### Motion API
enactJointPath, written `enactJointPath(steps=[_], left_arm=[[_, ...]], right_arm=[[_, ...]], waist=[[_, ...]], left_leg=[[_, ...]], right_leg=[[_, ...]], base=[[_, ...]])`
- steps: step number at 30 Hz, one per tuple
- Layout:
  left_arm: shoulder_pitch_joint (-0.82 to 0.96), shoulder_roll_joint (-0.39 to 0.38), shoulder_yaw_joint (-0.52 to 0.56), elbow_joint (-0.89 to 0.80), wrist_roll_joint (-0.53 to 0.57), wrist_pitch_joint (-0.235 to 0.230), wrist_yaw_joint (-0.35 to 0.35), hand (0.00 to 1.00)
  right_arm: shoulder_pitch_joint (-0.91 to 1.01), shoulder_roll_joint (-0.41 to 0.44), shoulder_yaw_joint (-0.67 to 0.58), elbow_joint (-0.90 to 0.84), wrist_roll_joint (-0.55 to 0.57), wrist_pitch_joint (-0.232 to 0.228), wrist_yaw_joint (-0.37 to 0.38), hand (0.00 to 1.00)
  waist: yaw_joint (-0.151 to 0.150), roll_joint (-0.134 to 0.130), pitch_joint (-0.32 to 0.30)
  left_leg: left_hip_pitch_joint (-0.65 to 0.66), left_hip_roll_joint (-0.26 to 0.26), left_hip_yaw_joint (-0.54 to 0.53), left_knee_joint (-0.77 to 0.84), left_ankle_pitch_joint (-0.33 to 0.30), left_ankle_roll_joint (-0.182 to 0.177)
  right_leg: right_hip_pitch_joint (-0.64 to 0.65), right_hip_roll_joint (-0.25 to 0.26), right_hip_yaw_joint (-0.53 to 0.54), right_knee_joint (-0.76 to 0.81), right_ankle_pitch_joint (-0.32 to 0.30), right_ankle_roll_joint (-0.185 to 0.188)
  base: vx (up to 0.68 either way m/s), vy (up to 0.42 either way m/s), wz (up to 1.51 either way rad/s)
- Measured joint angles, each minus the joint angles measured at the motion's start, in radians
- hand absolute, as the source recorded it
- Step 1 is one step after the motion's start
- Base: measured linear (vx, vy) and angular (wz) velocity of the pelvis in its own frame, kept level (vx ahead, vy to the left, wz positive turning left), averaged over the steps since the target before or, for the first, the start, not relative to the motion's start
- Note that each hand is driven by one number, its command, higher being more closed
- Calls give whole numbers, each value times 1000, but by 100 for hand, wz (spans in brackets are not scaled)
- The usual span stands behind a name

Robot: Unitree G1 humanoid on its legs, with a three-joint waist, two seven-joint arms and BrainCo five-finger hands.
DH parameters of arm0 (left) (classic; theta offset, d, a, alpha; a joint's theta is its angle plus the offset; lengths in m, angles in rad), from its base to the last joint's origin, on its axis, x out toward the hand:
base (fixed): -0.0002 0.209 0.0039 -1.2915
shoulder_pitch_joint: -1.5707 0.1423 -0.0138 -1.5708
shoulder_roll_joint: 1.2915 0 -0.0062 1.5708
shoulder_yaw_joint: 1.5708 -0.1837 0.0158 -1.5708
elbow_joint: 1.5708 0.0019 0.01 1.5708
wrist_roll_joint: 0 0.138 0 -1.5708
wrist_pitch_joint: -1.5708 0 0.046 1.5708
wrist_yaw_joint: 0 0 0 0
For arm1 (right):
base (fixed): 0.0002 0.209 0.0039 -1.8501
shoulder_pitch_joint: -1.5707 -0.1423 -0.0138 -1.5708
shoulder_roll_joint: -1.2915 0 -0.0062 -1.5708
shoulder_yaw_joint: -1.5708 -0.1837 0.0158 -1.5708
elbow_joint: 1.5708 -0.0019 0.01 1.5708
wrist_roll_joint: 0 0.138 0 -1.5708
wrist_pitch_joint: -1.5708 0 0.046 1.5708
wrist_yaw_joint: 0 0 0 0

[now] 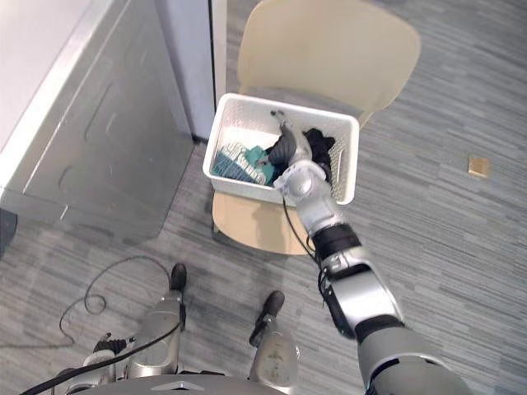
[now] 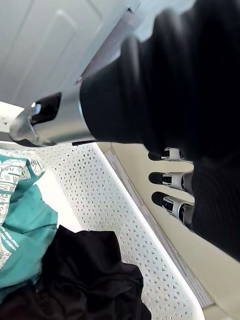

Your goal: Pick up the laundry basket with both hands and put the clothes into the washing machine.

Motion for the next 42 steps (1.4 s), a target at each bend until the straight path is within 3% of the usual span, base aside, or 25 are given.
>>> enactJointPath(steps=[6,14,27,42], left_arm=[[-26,23,-10,-11,-37,-9,36,0],[-103,36,-30,-27,-91,-21,70,0],[-153,45,-56,-38,-171,-29,107,0],[-206,55,-53,-43,-231,-34,136,0]], right_arm=[[-166,-23,42,101,11,12,-1,0],[-267,-25,50,178,38,30,-5,0],[-351,-20,49,273,99,52,-23,0],[-402,-1,30,316,166,58,-71,0]], waist=[[23,-10,51],[49,-26,70],[60,-52,85],[71,-70,94]], left_leg=[[-85,4,-41,28,11,-2],[-194,16,-85,75,10,-5],[-306,66,-134,82,37,-36],[-414,85,-187,78,65,-51]], right_leg=[[-37,14,-32,-21,25,-10],[-77,46,-46,-63,61,-33],[-142,116,-73,-113,91,-50],[-206,155,-109,-145,107,-54]], base=[[-78,-1,11],[-68,0,9],[-36,-28,-1],[14,11,2]])
